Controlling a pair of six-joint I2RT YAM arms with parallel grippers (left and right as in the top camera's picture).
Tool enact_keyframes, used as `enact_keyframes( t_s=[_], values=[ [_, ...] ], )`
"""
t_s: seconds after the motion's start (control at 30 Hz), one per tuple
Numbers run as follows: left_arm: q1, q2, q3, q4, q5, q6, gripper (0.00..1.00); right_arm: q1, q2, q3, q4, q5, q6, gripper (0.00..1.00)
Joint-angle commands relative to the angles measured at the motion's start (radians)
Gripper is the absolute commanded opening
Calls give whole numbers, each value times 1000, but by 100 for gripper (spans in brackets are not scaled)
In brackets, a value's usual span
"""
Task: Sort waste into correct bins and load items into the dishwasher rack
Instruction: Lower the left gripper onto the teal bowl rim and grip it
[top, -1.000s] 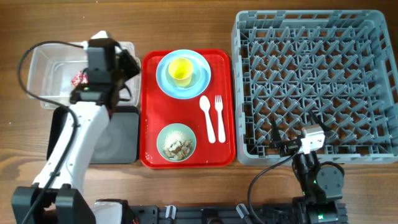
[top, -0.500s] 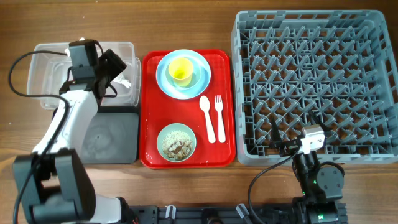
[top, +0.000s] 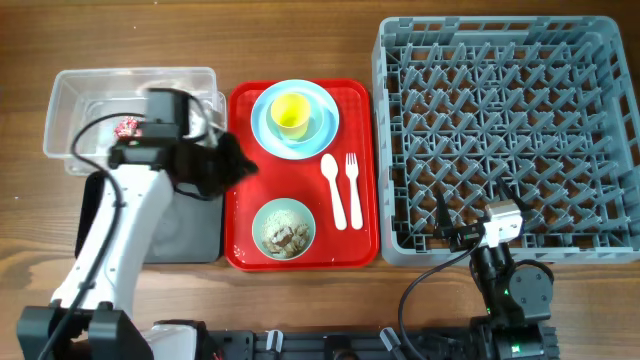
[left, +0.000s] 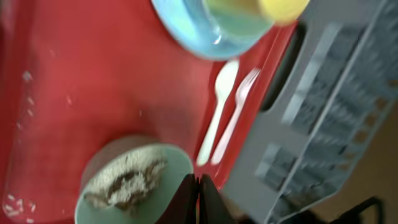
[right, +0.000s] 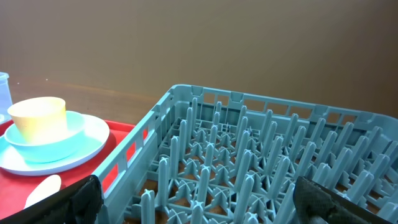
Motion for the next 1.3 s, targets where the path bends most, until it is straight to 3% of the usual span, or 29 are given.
enact_keyframes(
  t_s=[0.0,0.27,0.4,0.53,0.73,1.17,1.27],
  values=[
    [-149,-3,0,-29,-103,5,4,4,-1,-1,3,10,-2,100],
    [-512,4,0,-16,-320,4,6,4,-1,-1,2,10,-2,100],
    [-654,7,0,-5,-323,5,8,4,-1,-1,2,10,-2,100],
    [-750,7,0,-26,-322,2,4,4,-1,-1,2,10,-2,100],
    [-816,7,-28,-70,-349,-56,4,4,-1,-1,2,10,-2,100],
    [-818,7,-201,-69,-551,-314,7,4,-1,-1,2,10,-2,100],
    [-818,7,-227,-50,-559,-318,6,4,-1,-1,2,10,-2,100]
  ],
)
